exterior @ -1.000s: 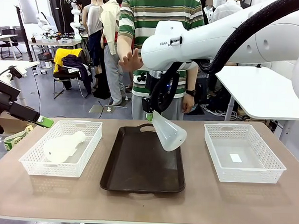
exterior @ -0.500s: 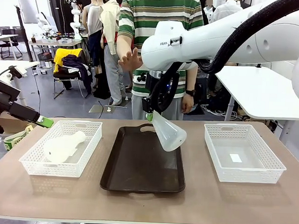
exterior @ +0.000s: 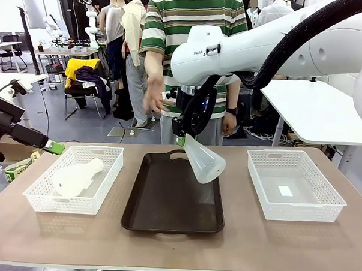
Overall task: Prepare the laboratory tools.
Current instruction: Place the picked Big flask upright in the Handle tray as instructed by the person.
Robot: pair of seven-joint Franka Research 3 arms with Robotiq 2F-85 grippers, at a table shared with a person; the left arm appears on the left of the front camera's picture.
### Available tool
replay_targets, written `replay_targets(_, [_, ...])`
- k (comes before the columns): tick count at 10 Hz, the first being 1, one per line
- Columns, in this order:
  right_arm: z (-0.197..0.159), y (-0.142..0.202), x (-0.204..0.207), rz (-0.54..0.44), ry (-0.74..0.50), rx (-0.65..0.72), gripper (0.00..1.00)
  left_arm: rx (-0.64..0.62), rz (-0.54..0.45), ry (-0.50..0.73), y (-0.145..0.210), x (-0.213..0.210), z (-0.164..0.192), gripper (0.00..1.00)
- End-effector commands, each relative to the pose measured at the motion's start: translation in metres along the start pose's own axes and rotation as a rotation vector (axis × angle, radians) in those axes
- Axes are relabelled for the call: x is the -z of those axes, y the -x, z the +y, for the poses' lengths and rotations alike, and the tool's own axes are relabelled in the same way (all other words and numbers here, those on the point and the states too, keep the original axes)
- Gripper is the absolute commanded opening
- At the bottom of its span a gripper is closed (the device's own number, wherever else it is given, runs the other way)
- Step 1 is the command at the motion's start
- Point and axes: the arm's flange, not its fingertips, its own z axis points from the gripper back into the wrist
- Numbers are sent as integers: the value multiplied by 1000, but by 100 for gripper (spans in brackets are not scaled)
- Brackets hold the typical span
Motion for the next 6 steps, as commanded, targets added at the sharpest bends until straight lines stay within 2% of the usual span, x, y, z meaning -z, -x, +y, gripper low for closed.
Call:
replay_targets(1, [0,0,-1,2,9,4,0,15,-19,18,1,0,2,100])
replay_targets(6, [0,0,-1,2,9,4,0,15,-19,18,1,0,2,100])
